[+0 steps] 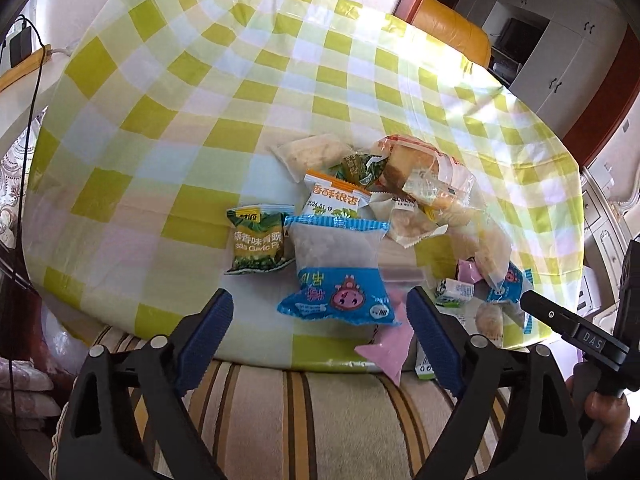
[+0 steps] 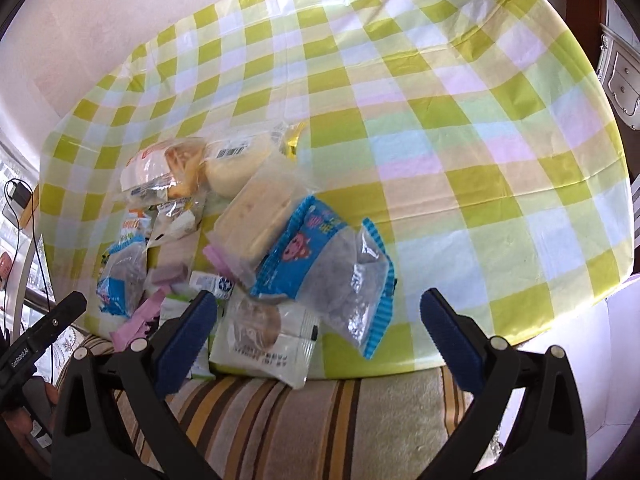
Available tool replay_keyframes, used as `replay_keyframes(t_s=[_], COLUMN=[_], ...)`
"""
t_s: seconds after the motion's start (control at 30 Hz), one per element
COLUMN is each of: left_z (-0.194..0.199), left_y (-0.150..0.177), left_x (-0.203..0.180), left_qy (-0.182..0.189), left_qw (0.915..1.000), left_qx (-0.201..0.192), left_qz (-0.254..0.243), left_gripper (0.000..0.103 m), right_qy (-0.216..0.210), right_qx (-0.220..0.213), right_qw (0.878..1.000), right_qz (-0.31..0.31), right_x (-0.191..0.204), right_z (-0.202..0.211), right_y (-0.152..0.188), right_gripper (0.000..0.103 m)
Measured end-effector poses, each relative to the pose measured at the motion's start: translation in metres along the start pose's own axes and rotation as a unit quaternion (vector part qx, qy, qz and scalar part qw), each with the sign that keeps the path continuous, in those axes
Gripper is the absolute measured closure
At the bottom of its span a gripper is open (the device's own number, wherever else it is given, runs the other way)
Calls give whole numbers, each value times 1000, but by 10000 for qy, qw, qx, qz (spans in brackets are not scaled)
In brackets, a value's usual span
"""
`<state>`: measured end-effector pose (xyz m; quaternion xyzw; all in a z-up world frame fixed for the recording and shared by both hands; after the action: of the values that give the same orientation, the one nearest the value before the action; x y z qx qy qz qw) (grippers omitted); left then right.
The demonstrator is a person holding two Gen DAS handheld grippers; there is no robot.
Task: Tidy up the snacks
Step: 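Grasp blue pig-print snack bag with left tool while right tool grasps blue-edged clear bag, then carry both bags into the white purple-rimmed box and open both tools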
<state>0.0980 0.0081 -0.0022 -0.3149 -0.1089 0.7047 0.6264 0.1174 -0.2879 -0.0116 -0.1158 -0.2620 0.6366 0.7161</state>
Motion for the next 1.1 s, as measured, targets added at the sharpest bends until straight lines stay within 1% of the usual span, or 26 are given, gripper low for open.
replay_keyframes(t_s=[0.07, 0.23, 0.3, 0.43, 0.5, 0.53, 0.6, 0.63, 0.67, 0.7, 0.8, 1.1], left_z=[-9, -29, -34, -43, -43, -42, -41, -41, -40, -38, -31, -7], left_y=[-5, -11, -11, -9, -9, -8, -8, -8, -7, -7, -7, -3], left_x=[-3, -6, -6, -7, -8, -8, -9, -9, -9, -9, -11, -13], left_qy=[9, -37, -57, 7, 20, 7, 5, 6, 14, 17, 4, -23], left_qw=[10000, 9996, 9994, 9990, 9991, 9991, 9992, 9992, 9993, 9994, 9997, 9999], left_qx=[49, 262, 325, 448, 427, 414, 402, 391, 378, 356, 232, -97], left_qz=[2, 45, 56, 30, 23, 14, 15, 18, 24, 28, 18, 40], left_gripper=[19, 26, 35, 46, 51, 52, 55, 55, 56, 57, 58, 58], right_qy=[12, 31, -15, -162, -173, -184, -325, -371, -380, -401, -429, -716], right_qx=[-8, 36, 65, 173, 190, 237, 354, 348, 342, 320, 203, -235], right_qw=[10000, 9999, 9999, 9994, 9993, 9991, 9981, 9978, 9978, 9977, 9979, 9948], right_qz=[-52, -112, -138, -256, -283, -300, -387, -419, -432, -438, -439, -686], right_x=[-2, -3, -3, -6, -7, -7, -10, -11, -11, -11, -11, -22], right_z=[-6, -18, -22, -30, -30, -31, -37, -37, -38, -37, -32, -3], right_y=[-5, -12, -13, -14, -11, -10, -8, -8, -8, -8, -6, -3], right_gripper=[1, 2, 8, 19, 26, 36, 37, 38, 42, 43, 51, 52])
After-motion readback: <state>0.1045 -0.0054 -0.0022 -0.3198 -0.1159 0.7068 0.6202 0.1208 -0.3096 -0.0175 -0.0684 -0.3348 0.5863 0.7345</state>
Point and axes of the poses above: each gripper's, at about its wrist camera, not at the fingertips, and z roughly against the way its jaws point, x to its left, y to its underside, the point moved 2 cm from there along -z, roughly the way its jaws point, and after that the axes turned 2 degrees about y, right-handed, at the moved point
